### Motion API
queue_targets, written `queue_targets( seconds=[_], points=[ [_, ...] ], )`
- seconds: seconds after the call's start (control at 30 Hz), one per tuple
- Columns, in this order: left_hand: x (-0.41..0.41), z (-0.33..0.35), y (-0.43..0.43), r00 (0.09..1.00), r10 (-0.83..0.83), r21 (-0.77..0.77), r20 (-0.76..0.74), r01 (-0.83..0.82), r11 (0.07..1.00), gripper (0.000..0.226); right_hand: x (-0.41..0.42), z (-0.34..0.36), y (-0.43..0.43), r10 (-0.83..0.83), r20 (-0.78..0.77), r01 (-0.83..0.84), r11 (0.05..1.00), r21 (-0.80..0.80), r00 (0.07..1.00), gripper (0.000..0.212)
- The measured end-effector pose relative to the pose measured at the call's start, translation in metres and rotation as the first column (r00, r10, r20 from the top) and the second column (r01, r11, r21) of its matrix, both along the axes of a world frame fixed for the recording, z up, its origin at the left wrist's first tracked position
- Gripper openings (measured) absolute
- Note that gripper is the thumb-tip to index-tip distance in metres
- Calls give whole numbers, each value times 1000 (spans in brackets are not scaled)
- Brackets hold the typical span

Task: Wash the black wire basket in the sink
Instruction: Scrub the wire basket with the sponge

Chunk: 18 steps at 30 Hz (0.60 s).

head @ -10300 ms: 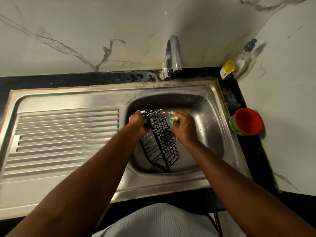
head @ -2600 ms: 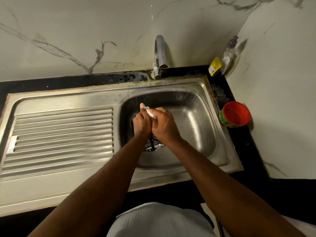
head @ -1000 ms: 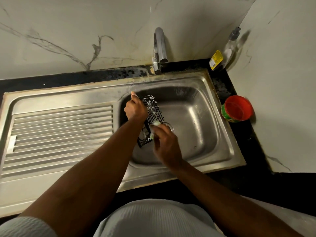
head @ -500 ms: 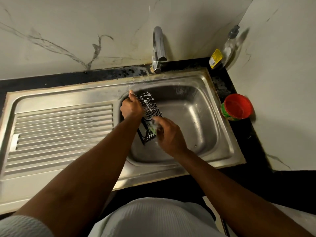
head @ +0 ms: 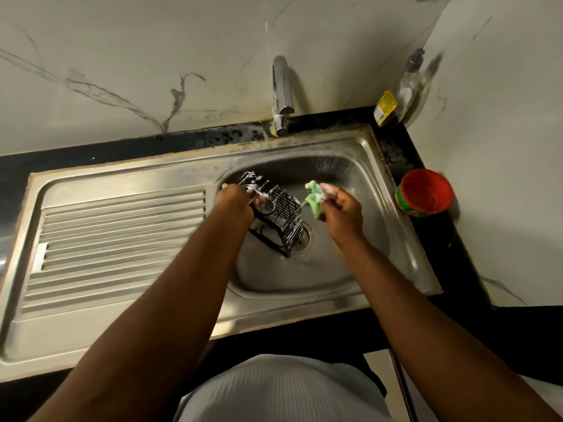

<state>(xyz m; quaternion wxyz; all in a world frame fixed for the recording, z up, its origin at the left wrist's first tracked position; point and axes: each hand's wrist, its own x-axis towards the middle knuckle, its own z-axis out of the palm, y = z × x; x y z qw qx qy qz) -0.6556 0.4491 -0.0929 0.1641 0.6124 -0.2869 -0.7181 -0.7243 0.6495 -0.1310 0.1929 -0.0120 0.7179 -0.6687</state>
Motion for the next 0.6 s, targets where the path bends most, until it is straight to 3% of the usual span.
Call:
queue_targets(
  seconds=[0.07,0.17,0.23,0.33,0.4,0.5,0.6],
  points=[
    [2,-9,-3,999,34,54,-2,-34,998,44,-15,0,7,-129,126,140,986,-86,984,33],
    [9,-15,7,993,54,142,-108,-38,989,55,-37,-7,19,-231,188,248,966,-69,955,31],
    [18,-24,16,992,-23,165,-125,44,985,62,-47,-11,25,-225,178,235,971,-35,958,34],
    [38,-47,35,964,-173,148,-203,205,967,81,-54,-21,34,-90,107,79,991,106,990,41],
    [52,-62,47,962,-240,110,-131,255,961,102,-54,-26,40,6,58,-19,974,224,998,41],
    [69,-70,62,963,-268,109,-31,270,957,109,-44,-27,45,108,45,-116,942,314,993,36],
    [74,-80,63,950,-268,63,159,261,963,106,-31,-28,37,184,4,-170,897,407,983,30]
  ],
)
